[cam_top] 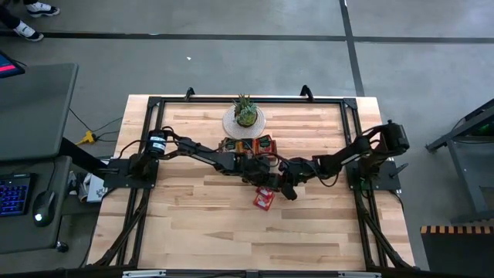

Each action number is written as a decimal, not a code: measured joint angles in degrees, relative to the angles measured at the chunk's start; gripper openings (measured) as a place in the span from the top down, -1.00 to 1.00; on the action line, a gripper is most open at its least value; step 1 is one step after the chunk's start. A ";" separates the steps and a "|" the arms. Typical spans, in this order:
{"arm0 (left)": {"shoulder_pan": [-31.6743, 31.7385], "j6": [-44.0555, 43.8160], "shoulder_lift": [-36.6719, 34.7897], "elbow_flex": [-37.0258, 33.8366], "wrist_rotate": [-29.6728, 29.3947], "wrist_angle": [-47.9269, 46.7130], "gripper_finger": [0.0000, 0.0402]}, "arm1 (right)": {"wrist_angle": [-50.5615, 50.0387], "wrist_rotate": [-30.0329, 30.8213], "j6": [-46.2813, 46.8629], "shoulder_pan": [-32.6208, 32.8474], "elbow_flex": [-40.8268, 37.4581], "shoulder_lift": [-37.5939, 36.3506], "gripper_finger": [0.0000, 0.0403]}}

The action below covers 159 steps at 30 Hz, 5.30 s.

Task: Pick & Place Tea
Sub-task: Put the top red tea bag into the right section of the wooden organizer

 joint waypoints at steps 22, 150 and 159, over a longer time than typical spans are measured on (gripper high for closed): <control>0.15 4.70 0.18 -0.04 -0.58 -1.26 0.99 | -3.95 -1.75 -0.84 0.20 -0.24 -6.46 1.00; 0.76 50.96 -10.19 44.46 -23.61 -55.25 0.61 | -10.08 18.53 -21.08 -5.95 3.95 -55.18 0.98; 0.80 52.09 -10.87 44.35 -29.20 -33.31 0.61 | -4.45 21.28 -28.25 -5.97 3.92 -65.86 0.98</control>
